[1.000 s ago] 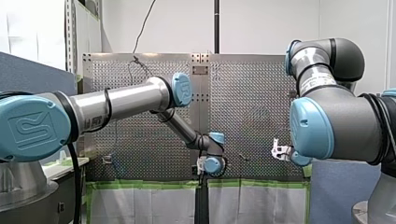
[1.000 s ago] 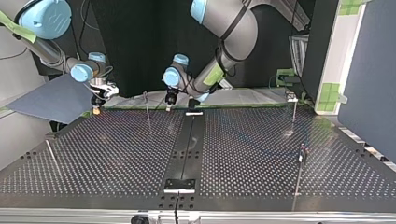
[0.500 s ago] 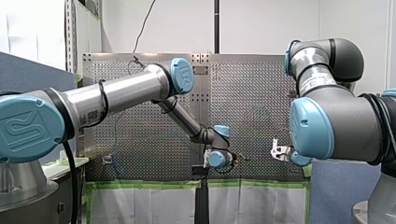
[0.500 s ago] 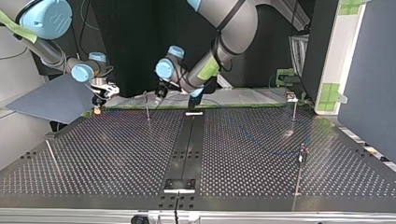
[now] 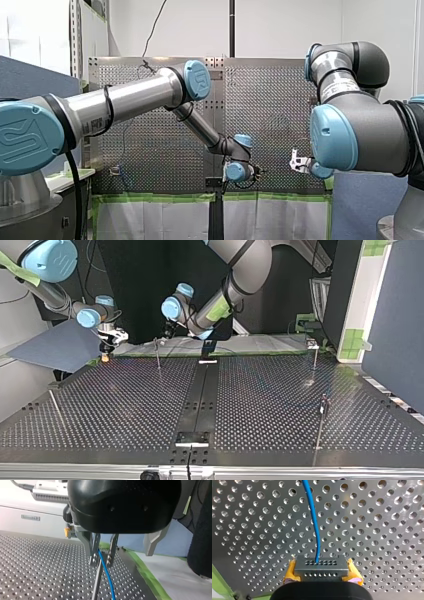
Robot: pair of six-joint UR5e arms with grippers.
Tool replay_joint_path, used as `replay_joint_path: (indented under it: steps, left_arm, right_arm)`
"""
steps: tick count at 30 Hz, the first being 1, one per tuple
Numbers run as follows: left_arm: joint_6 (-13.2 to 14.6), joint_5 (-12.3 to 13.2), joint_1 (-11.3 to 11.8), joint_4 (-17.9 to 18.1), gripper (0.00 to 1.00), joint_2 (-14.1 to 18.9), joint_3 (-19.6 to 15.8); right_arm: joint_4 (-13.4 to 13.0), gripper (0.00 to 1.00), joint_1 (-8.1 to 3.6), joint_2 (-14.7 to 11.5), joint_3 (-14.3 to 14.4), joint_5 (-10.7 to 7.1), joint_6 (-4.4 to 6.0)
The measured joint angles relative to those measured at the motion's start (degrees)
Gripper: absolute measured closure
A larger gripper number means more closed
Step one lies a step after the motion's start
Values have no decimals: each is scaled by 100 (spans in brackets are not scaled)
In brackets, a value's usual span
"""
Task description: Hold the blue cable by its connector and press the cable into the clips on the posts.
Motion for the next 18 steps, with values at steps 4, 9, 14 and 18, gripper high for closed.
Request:
replay_joint_path:
  steps: [4, 9, 14, 18]
  left_arm:
    - [-82, 5, -55, 101, 1, 1, 15]
    - [-175, -13, -105, 156, 1, 2, 34]
    - [-212, -21, -141, 166, 1, 0, 15]
    - [-227, -21, -146, 187, 1, 0, -31]
  right_arm:
    - [0, 100, -6, 9, 0, -2, 18]
    - [0, 100, -23, 15, 0, -3, 23]
    - [-11, 100, -22, 20, 0, -3, 25]
    - [-16, 100, -24, 21, 0, -3, 25]
